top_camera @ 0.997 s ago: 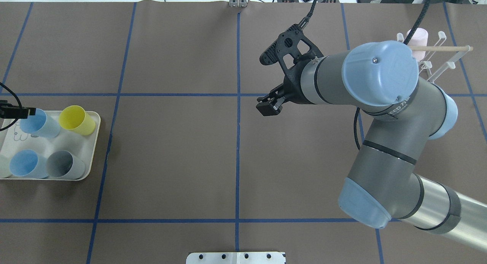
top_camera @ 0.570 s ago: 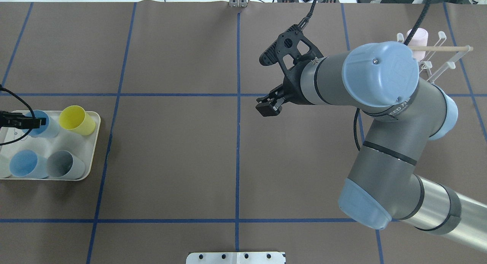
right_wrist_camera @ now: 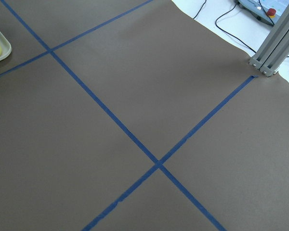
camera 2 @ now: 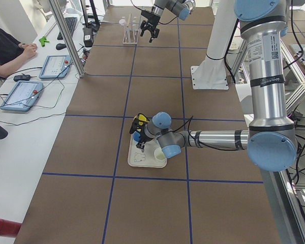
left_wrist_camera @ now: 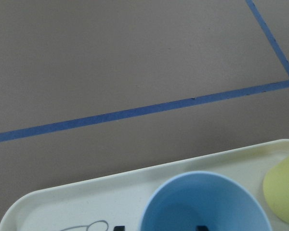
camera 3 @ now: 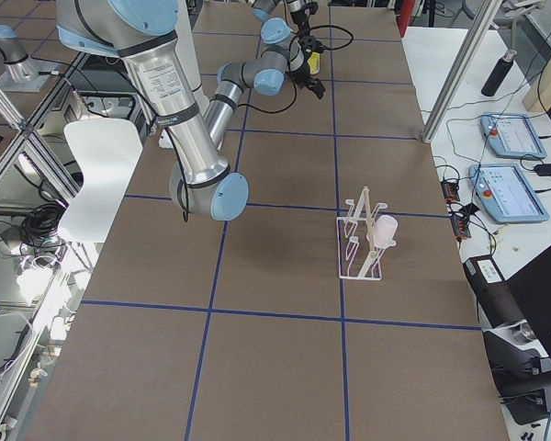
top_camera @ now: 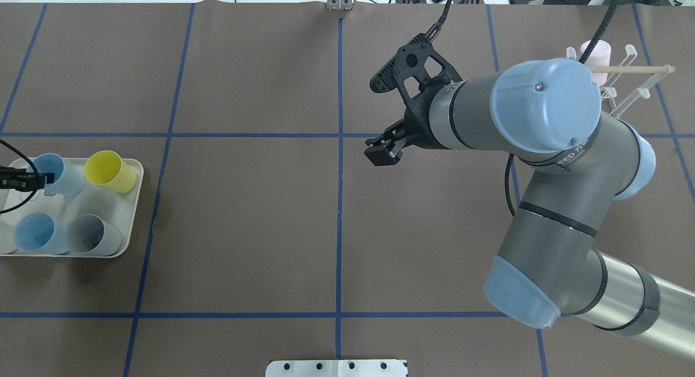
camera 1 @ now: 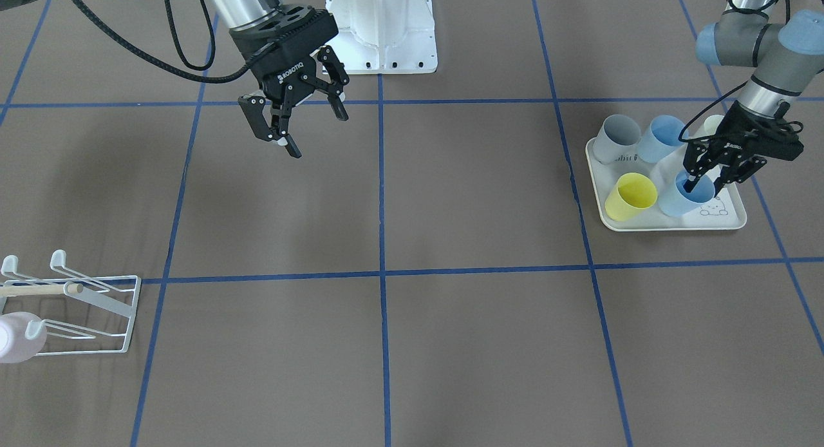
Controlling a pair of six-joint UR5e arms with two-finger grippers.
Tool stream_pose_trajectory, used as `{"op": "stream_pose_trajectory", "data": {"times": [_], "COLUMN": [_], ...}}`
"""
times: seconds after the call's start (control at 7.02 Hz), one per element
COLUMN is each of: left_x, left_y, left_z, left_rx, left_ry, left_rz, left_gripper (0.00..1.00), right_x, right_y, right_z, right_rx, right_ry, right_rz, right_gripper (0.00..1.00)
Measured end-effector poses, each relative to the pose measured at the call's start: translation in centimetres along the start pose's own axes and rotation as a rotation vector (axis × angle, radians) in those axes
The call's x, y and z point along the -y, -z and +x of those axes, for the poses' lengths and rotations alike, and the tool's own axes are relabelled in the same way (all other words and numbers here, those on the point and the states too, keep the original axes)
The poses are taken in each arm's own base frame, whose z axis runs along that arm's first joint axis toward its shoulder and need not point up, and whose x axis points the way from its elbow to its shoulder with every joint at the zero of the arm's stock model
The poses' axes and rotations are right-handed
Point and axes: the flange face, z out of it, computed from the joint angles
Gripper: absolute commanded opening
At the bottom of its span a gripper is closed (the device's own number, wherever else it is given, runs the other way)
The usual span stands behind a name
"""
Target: Transfer IKEA cup to right arm and place on rack
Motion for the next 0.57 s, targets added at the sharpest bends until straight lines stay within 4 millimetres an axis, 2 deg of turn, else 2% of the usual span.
{"op": "stream_pose_trajectory", "data": {"times": [0.14, 0.57], "left_x": [-0.10, 0.07], "left_y": [0.12, 0.30], "left_z": [-0.12, -0.06], "left_rx": [0.001, -0.002], "left_ry": [0.001, 0.001], "left_rz": [0.000, 0.003], "left_gripper": [0.00, 0.00], "right_x": [0.01, 0.03], "right_y": [0.00, 0.00], "right_z": [0.00, -0.09], "right_rx": [0.000, 0.001], "right_ry": [0.000, 0.001], "right_rz": [0.000, 0.000], "right_gripper": [0.99, 0.99]}}
